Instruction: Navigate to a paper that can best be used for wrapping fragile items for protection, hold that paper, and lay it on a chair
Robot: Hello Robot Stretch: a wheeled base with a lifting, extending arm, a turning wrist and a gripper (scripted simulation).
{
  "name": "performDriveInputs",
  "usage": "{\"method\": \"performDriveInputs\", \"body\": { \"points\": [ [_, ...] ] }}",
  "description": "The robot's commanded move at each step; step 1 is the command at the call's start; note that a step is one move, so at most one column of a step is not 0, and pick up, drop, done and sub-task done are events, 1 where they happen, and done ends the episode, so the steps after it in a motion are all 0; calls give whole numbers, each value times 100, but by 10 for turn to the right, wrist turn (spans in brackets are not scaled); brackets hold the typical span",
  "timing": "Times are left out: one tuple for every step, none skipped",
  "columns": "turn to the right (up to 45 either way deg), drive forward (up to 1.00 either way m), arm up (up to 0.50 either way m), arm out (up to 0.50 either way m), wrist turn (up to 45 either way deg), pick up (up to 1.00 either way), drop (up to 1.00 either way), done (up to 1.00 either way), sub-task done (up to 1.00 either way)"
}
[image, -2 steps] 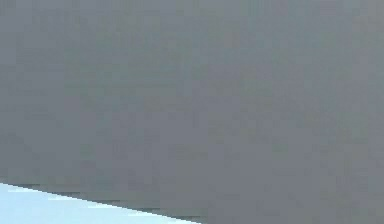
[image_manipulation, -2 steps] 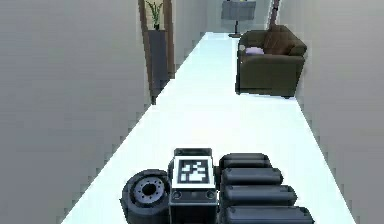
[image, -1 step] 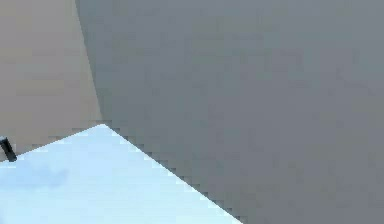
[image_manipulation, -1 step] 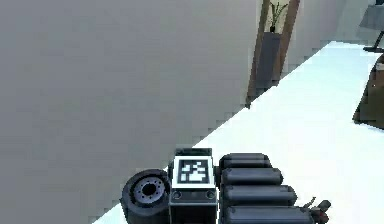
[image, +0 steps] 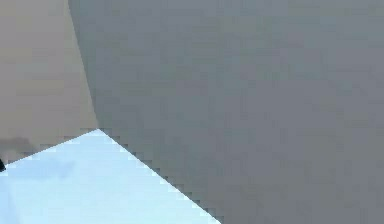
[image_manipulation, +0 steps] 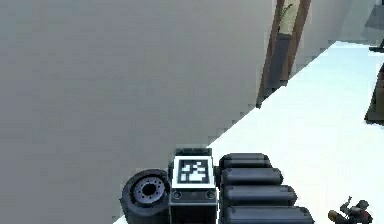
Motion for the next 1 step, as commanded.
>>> {"method": "performDriveInputs", "body": {
  "points": [
    [450, 0, 0, 0, 0, 0, 0, 0, 0]
  ]
}}
